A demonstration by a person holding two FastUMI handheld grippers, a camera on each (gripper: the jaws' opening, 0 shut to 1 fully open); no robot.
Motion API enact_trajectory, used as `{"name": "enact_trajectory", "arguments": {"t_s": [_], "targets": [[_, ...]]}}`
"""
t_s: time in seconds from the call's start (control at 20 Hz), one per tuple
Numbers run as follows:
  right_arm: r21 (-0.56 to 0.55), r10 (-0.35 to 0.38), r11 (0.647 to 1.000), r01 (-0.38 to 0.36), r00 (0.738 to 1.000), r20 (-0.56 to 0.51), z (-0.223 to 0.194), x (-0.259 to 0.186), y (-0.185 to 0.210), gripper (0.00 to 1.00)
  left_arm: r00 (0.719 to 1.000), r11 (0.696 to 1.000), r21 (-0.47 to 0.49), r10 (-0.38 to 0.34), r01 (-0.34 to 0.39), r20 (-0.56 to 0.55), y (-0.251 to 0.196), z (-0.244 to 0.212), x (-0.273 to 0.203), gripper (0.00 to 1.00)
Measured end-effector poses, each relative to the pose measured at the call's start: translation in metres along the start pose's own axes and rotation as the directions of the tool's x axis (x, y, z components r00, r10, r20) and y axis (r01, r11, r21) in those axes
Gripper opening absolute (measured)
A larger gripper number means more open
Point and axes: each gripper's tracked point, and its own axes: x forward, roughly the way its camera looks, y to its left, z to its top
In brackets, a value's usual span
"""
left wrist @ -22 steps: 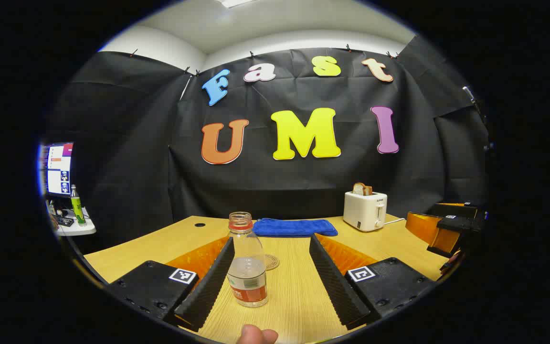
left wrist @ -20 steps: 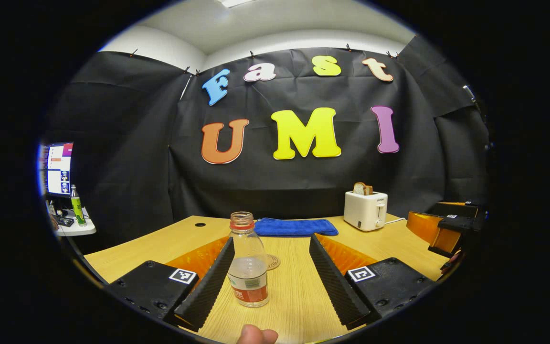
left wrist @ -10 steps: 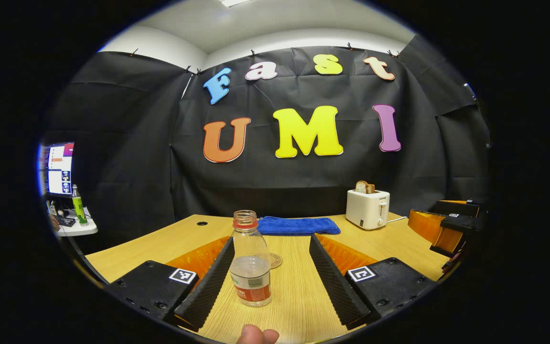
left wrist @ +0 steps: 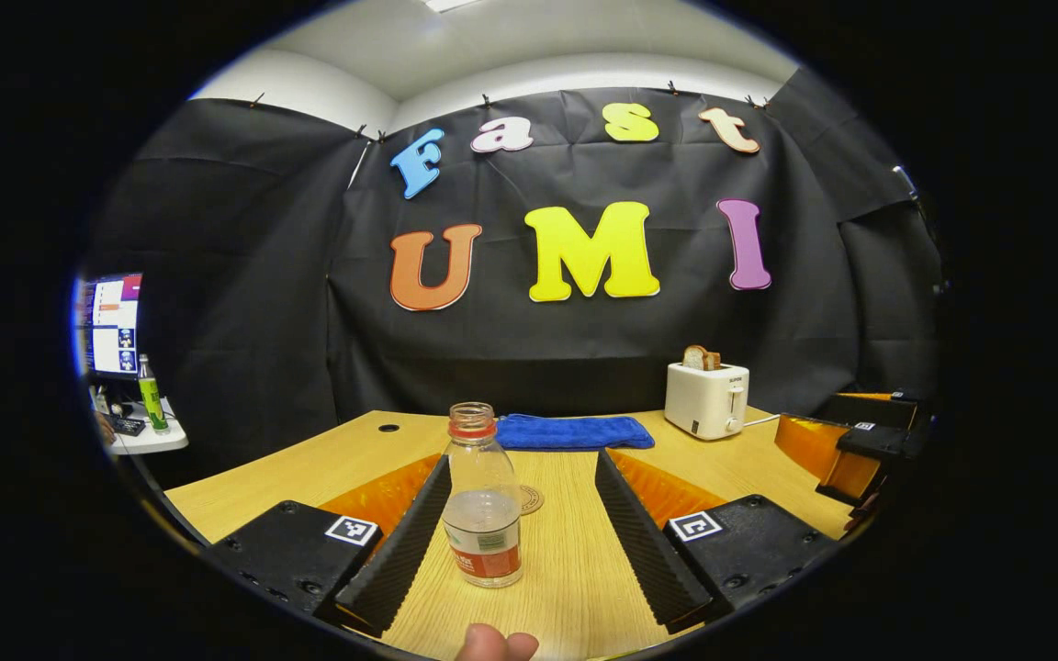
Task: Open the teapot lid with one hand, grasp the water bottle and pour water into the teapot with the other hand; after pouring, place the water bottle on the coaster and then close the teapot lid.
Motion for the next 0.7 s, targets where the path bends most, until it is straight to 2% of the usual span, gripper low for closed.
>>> {"name": "enact_trajectory", "arguments": {"t_s": [0.1, 0.15, 0.2, 0.25, 0.35, 0.45, 0.6, 0.7], "targets": [[-0.008, 0.012, 1.000, -0.012, 1.000, -0.017, -0.007, 0.003, 0.006, 0.92, 1.000, 1.000, 0.007, -0.001, 0.001, -0.004, 0.000, -0.002, -0.001, 0.99], [-0.012, 0.018, 1.000, -0.019, 0.999, -0.027, -0.013, 0.004, 0.009, 0.95, 1.000, 1.000, 0.008, -0.001, 0.001, -0.004, 0.000, -0.002, -0.001, 0.99], [-0.016, 0.027, 0.999, -0.028, 0.999, -0.038, -0.017, 0.005, 0.012, 0.92, 1.000, 1.000, 0.006, 0.001, -0.001, -0.006, 0.000, -0.001, -0.001, 0.99], [-0.018, 0.034, 0.999, -0.035, 0.998, -0.046, -0.021, 0.007, 0.015, 0.96, 1.000, 1.000, 0.004, 0.004, -0.004, -0.008, 0.001, -0.002, 0.000, 0.99], [-0.027, 0.036, 0.999, -0.037, 0.998, -0.054, -0.027, 0.011, 0.018, 0.96, 1.000, 1.000, 0.003, 0.011, -0.011, -0.009, 0.005, -0.002, -0.002, 0.99], [-0.030, 0.039, 0.999, -0.041, 0.997, -0.061, -0.033, 0.016, 0.023, 0.92, 1.000, 1.000, 0.005, 0.017, -0.017, -0.005, 0.008, 0.001, -0.002, 0.99], [-0.041, 0.055, 0.997, -0.058, 0.995, -0.082, -0.045, 0.025, 0.033, 0.96, 1.000, 1.000, 0.005, 0.022, -0.022, 0.001, 0.012, 0.004, -0.003, 0.99], [-0.047, 0.062, 0.997, -0.067, 0.993, -0.097, -0.053, 0.032, 0.040, 0.93, 1.000, 1.000, 0.004, 0.028, -0.028, 0.002, 0.015, 0.005, -0.004, 0.99]]}}
